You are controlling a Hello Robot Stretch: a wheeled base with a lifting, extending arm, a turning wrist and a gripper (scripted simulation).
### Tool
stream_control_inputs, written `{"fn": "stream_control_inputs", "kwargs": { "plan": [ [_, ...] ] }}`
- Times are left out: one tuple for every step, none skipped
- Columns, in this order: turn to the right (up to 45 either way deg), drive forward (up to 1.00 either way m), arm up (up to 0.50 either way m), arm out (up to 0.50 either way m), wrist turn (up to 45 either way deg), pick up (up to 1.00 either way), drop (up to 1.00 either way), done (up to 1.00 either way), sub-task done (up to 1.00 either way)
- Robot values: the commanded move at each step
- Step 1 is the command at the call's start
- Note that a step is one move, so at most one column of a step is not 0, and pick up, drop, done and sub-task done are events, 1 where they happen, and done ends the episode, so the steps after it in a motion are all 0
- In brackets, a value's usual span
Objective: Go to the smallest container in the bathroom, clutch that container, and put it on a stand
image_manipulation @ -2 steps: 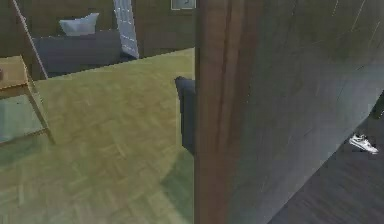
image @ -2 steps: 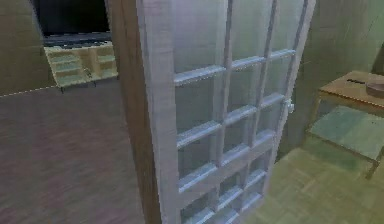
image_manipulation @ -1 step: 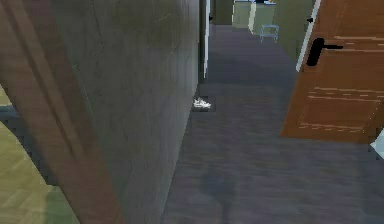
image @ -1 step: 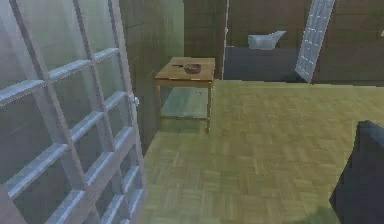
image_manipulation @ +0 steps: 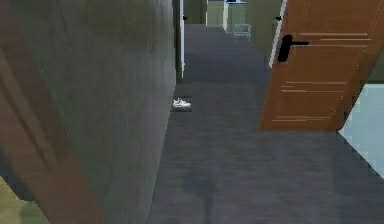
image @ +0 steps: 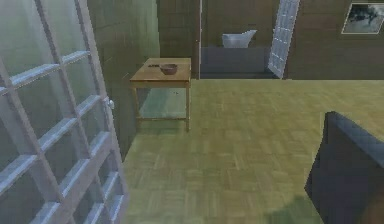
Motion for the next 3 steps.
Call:
{"fn": "stream_control_inputs", "kwargs": {
  "plan": [
    [0.0, 0.6, 0.0, 0.0, 0.0, 0.0, 0.0, 0.0, 0.0],
    [21.0, 0.0, 0.0, 0.0, 0.0, 0.0, 0.0, 0.0, 0.0],
    [0.0, 1.0, 0.0, 0.0, 0.0, 0.0, 0.0, 0.0, 0.0]
  ]
}}
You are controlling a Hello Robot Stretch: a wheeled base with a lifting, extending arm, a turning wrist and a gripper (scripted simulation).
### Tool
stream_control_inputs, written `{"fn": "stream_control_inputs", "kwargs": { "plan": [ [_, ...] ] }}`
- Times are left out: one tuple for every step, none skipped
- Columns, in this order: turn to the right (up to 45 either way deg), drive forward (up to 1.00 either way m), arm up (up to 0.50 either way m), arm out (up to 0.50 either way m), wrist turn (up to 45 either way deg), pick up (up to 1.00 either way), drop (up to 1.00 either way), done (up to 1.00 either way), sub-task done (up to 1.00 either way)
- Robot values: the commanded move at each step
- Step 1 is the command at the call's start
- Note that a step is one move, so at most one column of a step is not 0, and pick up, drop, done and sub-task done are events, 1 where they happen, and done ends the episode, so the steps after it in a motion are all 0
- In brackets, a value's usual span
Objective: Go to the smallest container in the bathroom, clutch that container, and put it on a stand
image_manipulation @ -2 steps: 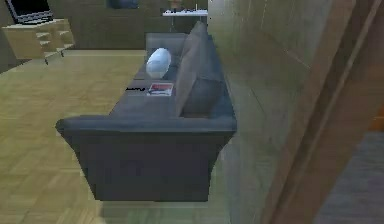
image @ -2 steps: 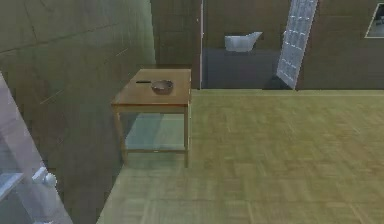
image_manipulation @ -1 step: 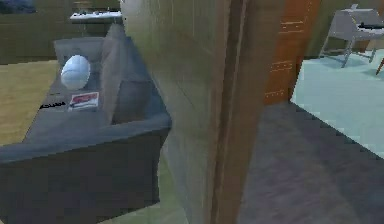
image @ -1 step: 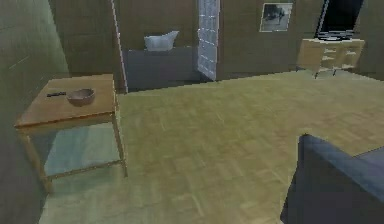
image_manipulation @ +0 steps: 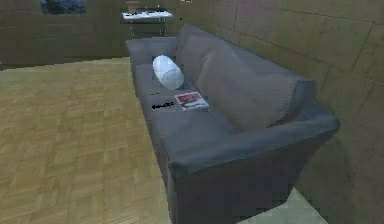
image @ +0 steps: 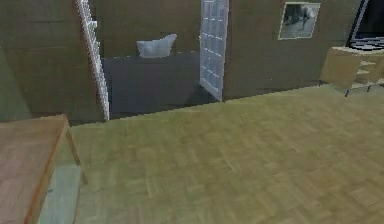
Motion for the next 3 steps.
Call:
{"fn": "stream_control_inputs", "kwargs": {
  "plan": [
    [0.0, 0.65, 0.0, 0.0, 0.0, 0.0, 0.0, 0.0, 0.0],
    [-12.0, 0.0, 0.0, 0.0, 0.0, 0.0, 0.0, 0.0, 0.0],
    [0.0, 1.0, 0.0, 0.0, 0.0, 0.0, 0.0, 0.0, 0.0]
  ]
}}
